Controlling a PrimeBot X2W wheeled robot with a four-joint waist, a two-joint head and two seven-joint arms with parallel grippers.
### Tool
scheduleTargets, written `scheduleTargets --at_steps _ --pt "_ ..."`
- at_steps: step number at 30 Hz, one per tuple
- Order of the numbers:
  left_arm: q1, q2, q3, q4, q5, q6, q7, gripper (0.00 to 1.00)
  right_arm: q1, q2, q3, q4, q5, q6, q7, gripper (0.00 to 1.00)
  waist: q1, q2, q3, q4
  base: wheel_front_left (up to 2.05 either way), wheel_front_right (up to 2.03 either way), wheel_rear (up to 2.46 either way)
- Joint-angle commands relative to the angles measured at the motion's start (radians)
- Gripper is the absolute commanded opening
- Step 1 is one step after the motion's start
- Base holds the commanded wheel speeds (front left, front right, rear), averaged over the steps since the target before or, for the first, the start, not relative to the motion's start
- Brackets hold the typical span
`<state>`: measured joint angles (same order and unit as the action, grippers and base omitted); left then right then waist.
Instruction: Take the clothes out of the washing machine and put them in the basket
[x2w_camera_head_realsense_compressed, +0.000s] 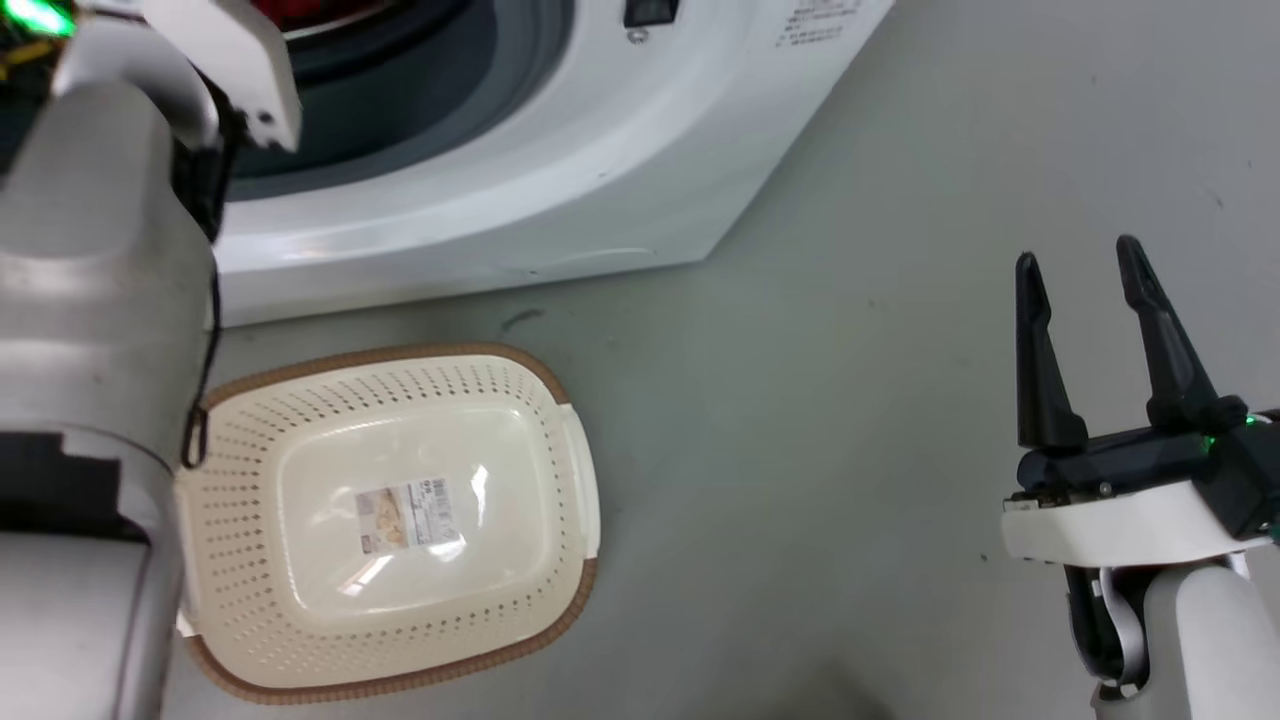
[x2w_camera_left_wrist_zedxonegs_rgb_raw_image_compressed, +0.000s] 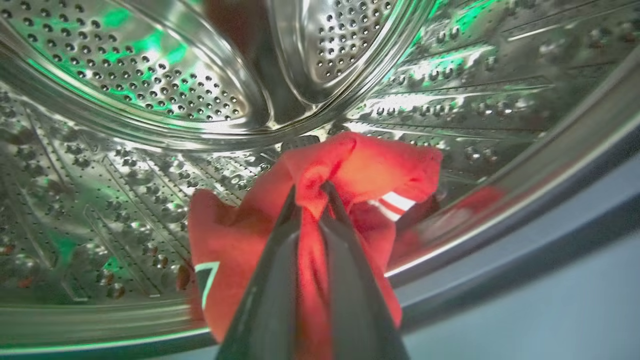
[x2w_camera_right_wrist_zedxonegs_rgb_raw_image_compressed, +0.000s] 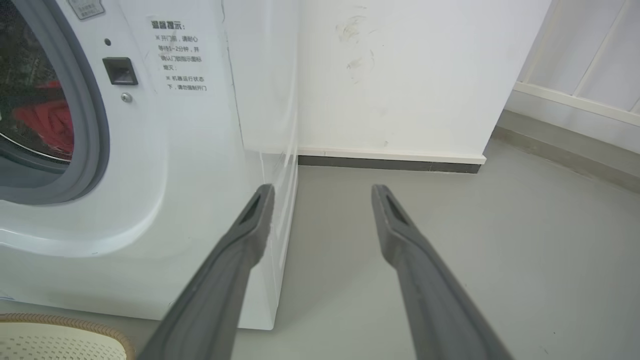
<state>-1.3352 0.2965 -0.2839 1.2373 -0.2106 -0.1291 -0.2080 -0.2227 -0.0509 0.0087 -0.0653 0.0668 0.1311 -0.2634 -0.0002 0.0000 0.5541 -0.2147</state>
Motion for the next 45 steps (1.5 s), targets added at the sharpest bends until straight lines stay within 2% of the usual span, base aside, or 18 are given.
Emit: scheduleTargets --at_steps 1,9,20,33,40,45 --pt "0.042 -0.006 -0.014 -0.018 -0.016 0.0 -0.021 0.0 0.016 0.001 -0.001 0.005 -0.012 -0.001 -0.002 1.0 0.0002 0.0 -0.052 0.035 0.0 0.0 0.0" --pt "0.204 -0.016 -0.065 -0.153 -0.099 0.0 -0.057 0.0 0.059 0.001 -0.001 0.025 -0.039 -0.001 -0.002 1.0 0.0002 0.0 -0.145 0.093 0.0 0.0 0.0" --pt "0.489 0.01 -0.032 -0.532 -0.108 0.01 -0.059 0.0 0.135 0.001 -0.002 0.054 -0.059 -0.001 -0.002 1.0 0.0002 0.0 -0.283 0.155 0.0 0.0 0.0" --pt "0.792 0.029 -0.014 -0.963 -0.119 0.081 -0.045 0.0 0.224 0.001 0.002 0.078 -0.062 -0.001 -0.002 1.0 0.0002 0.0 -0.417 0.189 0.0 0.0 0.0" --pt "0.916 0.059 -0.016 -1.198 -0.112 0.129 0.02 0.0 0.246 0.001 0.008 0.082 -0.056 -0.001 -0.002 1.0 0.0002 0.0 -0.439 0.196 0.0 0.0 0.0" --pt "0.995 0.071 -0.024 -1.305 -0.125 0.146 0.061 0.0 0.246 0.001 0.004 0.084 -0.055 -0.001 -0.002 1.0 0.0002 0.0 -0.44 0.197 0.0 0.0 0.0"
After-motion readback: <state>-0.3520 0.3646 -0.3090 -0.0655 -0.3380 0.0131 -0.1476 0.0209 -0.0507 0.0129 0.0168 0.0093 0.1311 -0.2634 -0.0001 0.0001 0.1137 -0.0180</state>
